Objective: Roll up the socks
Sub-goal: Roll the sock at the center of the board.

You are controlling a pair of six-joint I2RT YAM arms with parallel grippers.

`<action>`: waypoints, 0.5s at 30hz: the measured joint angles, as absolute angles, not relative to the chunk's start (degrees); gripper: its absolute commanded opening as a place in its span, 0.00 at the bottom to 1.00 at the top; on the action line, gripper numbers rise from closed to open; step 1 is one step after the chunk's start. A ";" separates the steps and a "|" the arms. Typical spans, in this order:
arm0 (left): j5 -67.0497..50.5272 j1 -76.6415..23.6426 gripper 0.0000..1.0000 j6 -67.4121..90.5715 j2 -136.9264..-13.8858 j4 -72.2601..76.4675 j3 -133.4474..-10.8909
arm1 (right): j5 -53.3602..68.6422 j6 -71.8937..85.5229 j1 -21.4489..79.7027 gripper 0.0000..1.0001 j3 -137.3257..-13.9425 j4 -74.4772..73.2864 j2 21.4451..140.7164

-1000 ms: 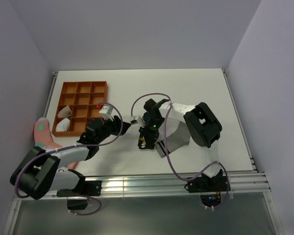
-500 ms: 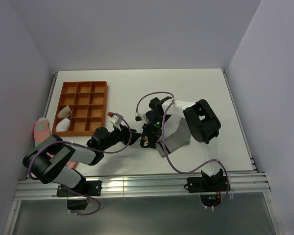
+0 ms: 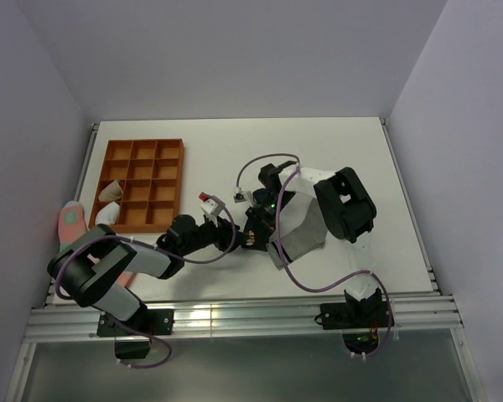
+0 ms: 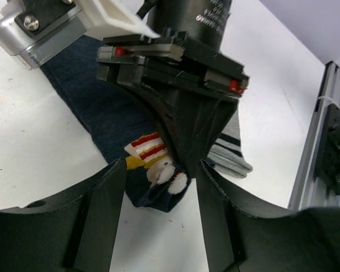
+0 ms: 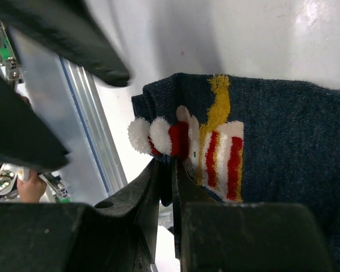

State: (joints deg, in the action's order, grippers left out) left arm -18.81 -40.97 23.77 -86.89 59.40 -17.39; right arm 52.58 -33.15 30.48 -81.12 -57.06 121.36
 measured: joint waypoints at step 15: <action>-20.78 -41.08 0.53 22.96 -92.68 58.37 -19.35 | 53.17 -33.21 30.48 0.11 -81.73 -58.04 122.67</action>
